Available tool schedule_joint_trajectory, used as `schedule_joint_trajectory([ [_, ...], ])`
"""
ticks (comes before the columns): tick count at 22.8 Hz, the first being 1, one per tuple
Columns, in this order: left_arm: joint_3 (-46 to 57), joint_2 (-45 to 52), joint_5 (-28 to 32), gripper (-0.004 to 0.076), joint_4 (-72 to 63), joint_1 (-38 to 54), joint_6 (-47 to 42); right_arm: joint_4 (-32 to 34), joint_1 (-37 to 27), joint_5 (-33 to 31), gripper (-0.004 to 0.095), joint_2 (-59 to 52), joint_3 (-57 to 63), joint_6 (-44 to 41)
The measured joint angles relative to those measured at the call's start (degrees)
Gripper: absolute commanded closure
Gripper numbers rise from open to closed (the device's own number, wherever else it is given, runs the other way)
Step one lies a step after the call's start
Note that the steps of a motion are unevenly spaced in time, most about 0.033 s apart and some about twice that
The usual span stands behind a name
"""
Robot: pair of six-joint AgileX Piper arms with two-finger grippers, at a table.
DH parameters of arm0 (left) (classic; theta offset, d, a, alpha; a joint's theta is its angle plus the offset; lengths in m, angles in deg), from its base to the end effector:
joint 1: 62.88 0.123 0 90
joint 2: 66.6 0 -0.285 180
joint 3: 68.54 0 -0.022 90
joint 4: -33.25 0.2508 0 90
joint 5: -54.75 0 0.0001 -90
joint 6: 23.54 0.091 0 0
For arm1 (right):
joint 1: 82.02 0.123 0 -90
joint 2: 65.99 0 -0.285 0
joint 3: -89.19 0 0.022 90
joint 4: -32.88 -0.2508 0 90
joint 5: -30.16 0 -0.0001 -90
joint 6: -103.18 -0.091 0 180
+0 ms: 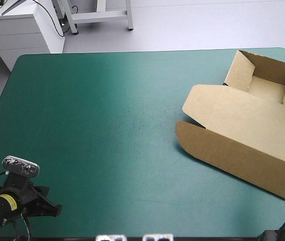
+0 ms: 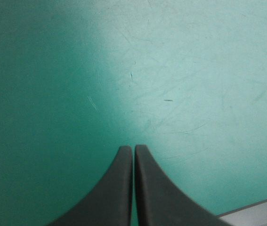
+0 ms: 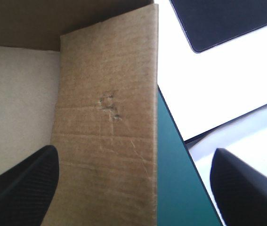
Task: Fold the box
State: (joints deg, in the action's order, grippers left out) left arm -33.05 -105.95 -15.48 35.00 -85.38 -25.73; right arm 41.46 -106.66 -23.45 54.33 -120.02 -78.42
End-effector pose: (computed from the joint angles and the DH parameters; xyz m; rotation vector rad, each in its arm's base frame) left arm 0.0638 -0.0236 0.3159 0.4488 2.4963 -0.1310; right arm 0.4022 -0.1965 0.3126 0.5151 2.4937 -0.3476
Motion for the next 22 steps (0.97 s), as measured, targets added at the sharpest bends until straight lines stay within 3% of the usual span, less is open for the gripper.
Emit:
schedule_joint_trajectory([
  [4,0.0,0.0,0.2,0.073,0.0,0.0,0.0,-1.6,0.0,-1.5,0.0259,-0.6,-2.1,-0.2],
  [6,0.0,0.0,0.2,0.073,0.1,0.0,0.0,-3.3,0.0,-3.4,0.0391,-2.2,-3.5,0.3],
  [10,0.0,0.0,0.2,0.073,0.1,0.0,0.0,-11.0,0.0,-7.8,0.0707,-8.4,-4.8,5.5],
  [12,0.0,0.0,0.2,0.073,0.1,0.0,0.0,-16.3,0.0,-10.1,0.093,-11.2,-5.1,8.4],
  [17,0.0,0.0,0.3,0.073,0.2,0.0,0.0,-28.6,1.4,-17.3,0.0918,-15.3,-5.1,17.4],
  [22,0.0,0.0,0.7,0.073,-0.1,0.0,0.0,-27.6,9.0,-17.7,0.0918,-21.5,-5.1,19.1],
])
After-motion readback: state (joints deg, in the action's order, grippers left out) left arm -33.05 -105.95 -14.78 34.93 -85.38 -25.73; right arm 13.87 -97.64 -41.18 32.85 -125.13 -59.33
